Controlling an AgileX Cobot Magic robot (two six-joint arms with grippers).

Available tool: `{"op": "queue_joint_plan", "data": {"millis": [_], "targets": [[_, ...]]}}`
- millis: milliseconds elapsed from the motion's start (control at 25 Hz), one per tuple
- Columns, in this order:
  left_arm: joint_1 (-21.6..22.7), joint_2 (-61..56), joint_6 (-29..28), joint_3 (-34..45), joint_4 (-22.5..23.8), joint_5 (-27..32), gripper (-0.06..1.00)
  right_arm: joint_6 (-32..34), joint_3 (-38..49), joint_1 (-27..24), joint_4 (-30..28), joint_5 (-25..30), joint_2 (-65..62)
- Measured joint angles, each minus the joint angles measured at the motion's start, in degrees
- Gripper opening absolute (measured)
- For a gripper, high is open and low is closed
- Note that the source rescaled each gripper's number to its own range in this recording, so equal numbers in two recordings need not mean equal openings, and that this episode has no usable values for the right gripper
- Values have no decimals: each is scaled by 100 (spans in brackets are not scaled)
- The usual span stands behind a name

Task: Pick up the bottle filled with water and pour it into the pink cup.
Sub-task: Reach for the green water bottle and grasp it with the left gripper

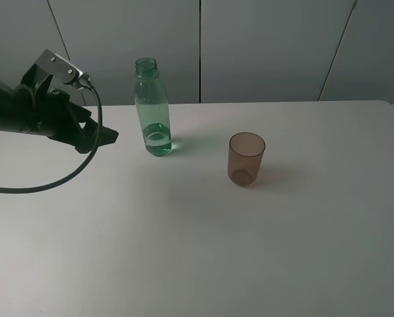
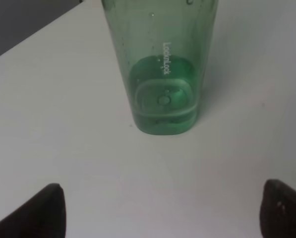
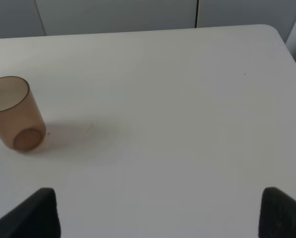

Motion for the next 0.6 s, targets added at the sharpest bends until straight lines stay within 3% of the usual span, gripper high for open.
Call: {"op": "queue_joint_plan", "data": {"millis": [320,600], "targets": [[0,377,4,-136,-167,98,100,0,0,0,0,0,0],[-10,377,-699,-248,509,38,100,0,0,0,0,0,0]]}}
